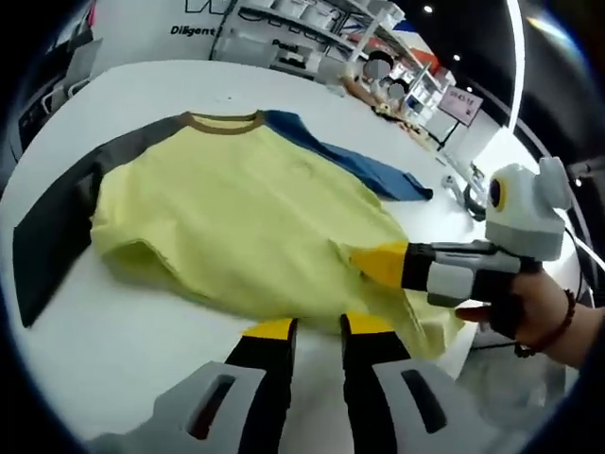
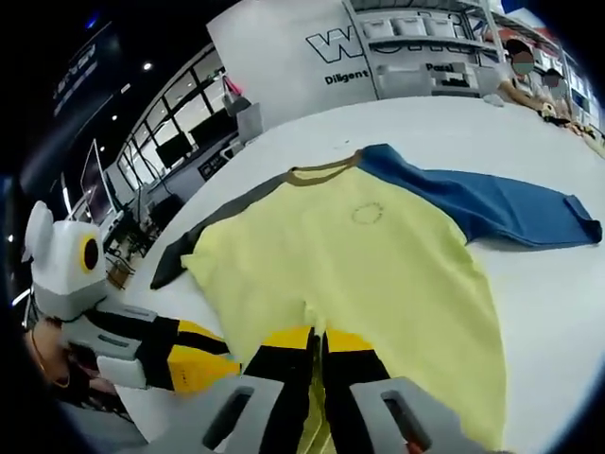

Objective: Fold the garment on the visible template until the final outline fits inside the template.

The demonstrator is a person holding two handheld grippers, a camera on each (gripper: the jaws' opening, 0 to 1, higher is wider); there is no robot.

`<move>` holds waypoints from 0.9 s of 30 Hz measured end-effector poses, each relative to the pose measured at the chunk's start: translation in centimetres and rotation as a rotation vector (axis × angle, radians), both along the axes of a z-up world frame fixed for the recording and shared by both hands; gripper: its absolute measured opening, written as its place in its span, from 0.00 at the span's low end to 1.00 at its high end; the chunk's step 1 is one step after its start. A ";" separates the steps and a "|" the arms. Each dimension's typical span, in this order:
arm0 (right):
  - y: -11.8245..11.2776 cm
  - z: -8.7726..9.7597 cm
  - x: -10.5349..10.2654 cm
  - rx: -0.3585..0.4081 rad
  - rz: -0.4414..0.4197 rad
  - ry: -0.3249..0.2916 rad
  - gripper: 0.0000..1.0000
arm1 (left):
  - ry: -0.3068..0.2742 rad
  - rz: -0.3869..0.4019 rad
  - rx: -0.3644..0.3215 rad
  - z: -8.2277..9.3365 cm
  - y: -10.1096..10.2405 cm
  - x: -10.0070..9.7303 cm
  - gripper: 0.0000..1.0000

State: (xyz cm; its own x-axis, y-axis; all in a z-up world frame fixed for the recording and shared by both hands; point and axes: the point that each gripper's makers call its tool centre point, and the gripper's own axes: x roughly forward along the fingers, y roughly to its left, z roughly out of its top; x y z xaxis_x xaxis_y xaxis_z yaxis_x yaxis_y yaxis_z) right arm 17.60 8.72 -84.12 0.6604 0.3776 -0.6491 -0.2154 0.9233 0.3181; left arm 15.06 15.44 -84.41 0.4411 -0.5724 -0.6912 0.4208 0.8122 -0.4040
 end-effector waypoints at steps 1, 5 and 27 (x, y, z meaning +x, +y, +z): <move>0.0 0.0 0.0 -0.006 0.004 0.001 0.00 | -0.004 -0.001 0.000 -0.1 -0.1 0.2 0.13; -0.2 -0.1 0.0 -0.001 -0.003 0.003 0.00 | -0.012 -0.018 0.023 -0.4 -0.3 0.5 0.06; -0.4 2.5 -1.7 0.002 0.085 -0.044 0.10 | -0.016 -0.120 0.075 2.6 2.7 -2.6 0.05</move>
State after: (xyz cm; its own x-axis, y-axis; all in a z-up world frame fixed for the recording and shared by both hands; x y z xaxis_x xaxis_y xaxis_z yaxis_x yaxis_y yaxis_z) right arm 15.89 8.36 -81.60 0.6536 0.4351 -0.6193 -0.3071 0.9003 0.3084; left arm 12.46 18.10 -81.83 0.3840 -0.5683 -0.7277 0.5222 0.7837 -0.3364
